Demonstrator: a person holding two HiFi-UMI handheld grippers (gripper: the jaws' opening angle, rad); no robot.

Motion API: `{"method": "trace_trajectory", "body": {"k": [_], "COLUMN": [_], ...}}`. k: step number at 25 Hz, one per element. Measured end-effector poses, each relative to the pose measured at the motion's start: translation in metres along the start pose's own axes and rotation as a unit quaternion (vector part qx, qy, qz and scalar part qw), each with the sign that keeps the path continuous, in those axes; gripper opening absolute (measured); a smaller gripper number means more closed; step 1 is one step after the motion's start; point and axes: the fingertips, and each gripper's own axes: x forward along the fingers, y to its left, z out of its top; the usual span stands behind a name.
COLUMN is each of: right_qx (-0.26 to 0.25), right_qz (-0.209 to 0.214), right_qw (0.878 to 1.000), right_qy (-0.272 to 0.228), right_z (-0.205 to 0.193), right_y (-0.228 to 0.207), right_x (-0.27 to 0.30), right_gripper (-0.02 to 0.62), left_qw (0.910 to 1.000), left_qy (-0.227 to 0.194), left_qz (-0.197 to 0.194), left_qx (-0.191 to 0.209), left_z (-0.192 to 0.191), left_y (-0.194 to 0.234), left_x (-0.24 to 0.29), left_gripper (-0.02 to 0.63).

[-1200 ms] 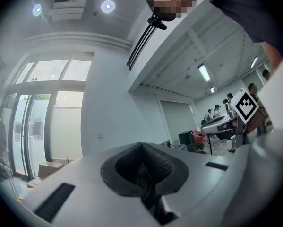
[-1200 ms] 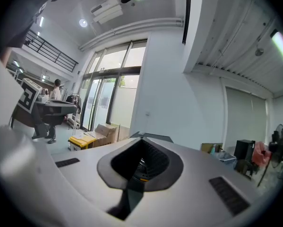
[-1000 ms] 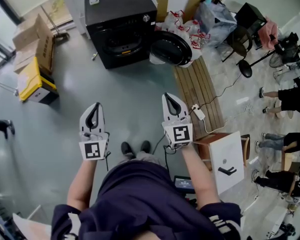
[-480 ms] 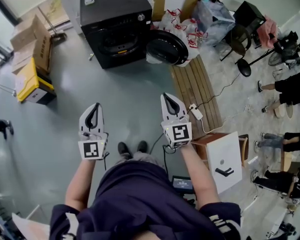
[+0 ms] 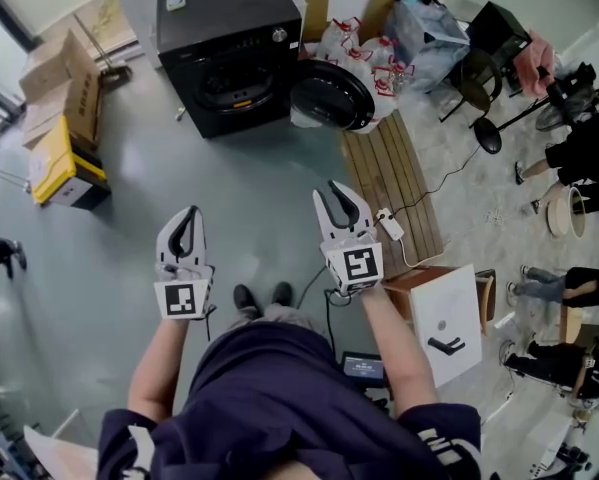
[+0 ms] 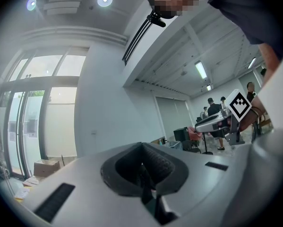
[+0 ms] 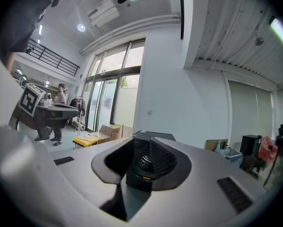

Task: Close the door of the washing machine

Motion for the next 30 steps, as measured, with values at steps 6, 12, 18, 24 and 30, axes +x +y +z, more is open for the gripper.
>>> {"method": "trace_trajectory", "body": {"k": [6, 12, 18, 24, 30], "right_qx": [0.006, 0.009, 0.011, 0.012, 0.020], "right_qz": [0.010, 0.027, 0.025, 0.032, 0.039], "right_qw": [1.000, 0.999, 0.999, 0.999, 0.998], "right_qy": [0.012, 0.020, 0.027, 0.026, 0.033], "right_z": [0.000, -0.008, -0.007, -0.008, -0.007], "right_y": [0.003, 0.003, 0.000, 0.003, 0.001], "right_x": [0.003, 0.009, 0.013, 0.016, 0.017], "right_gripper": [0.169, 0.247, 0.309, 0.327, 0.347], "left_qw": [1.0000, 1.0000, 1.0000, 1.0000, 1.0000], "left_qy": [0.000, 0.002, -0.001, 0.000, 0.007], "left_qz": [-0.001, 0.000, 0.003, 0.002, 0.002], "left_qx": [0.000, -0.002, -0.002, -0.003, -0.004], "left_z": [-0.001, -0.003, -0.005, -0.009, -0.009], "left_y": [0.002, 0.005, 0.009, 0.013, 0.014], "left_x": [0.001, 0.007, 0.010, 0.012, 0.015], "left_gripper": [0.023, 0.023, 0.023, 0.023, 0.023]}}
